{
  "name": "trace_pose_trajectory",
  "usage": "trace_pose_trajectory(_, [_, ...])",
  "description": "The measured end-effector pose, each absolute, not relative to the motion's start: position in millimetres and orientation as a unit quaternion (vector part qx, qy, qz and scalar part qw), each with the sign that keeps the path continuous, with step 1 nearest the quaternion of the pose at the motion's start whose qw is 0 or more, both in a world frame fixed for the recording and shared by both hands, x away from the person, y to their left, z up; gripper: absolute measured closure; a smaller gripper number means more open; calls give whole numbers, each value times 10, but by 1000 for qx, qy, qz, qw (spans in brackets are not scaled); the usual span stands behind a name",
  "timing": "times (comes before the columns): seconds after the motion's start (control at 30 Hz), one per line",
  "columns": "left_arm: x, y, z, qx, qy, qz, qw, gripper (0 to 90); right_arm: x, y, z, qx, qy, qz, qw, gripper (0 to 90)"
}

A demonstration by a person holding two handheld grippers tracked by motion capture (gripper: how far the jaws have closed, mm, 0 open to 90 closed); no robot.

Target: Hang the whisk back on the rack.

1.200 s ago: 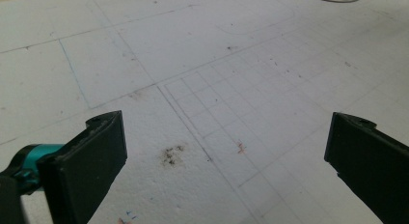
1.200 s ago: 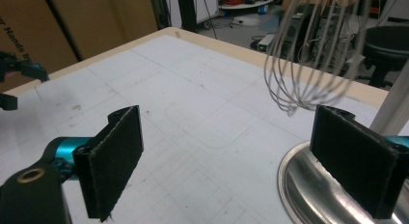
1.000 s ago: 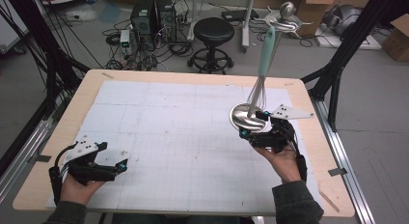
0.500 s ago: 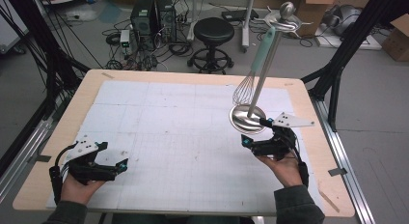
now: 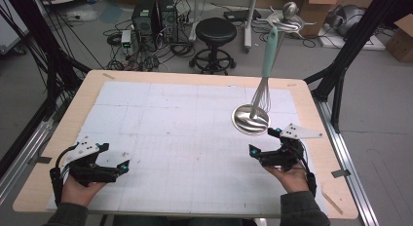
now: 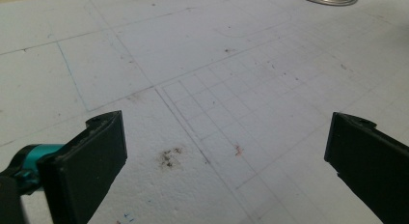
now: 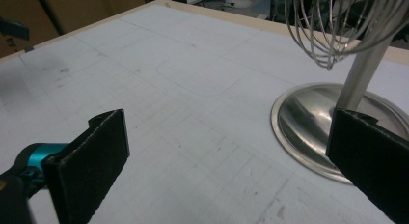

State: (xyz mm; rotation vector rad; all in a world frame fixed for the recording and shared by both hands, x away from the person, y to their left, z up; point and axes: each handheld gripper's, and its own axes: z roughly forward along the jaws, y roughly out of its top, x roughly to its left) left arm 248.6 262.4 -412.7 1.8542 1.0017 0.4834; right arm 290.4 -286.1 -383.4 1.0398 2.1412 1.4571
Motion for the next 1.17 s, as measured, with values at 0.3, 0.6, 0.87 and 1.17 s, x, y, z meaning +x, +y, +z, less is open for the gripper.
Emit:
trace_pose_trajectory(0.3, [2484,2632,-4124,757,409,197,469,17,2808,-2961,-3913,371,756,510,176,1])
trace_pose_trajectory(0.6, [2469,2636,-4106,755,408,199,473,17,2725,-3047,-4009,377,754,507,178,2])
trace_pose_trajectory(0.87, [2459,2644,-4098,753,409,199,476,17,2665,-3096,-4086,379,754,508,170,2])
trace_pose_trajectory(1.17, [2472,2658,-4104,752,409,199,477,17,2633,-3110,-4170,376,758,506,166,2])
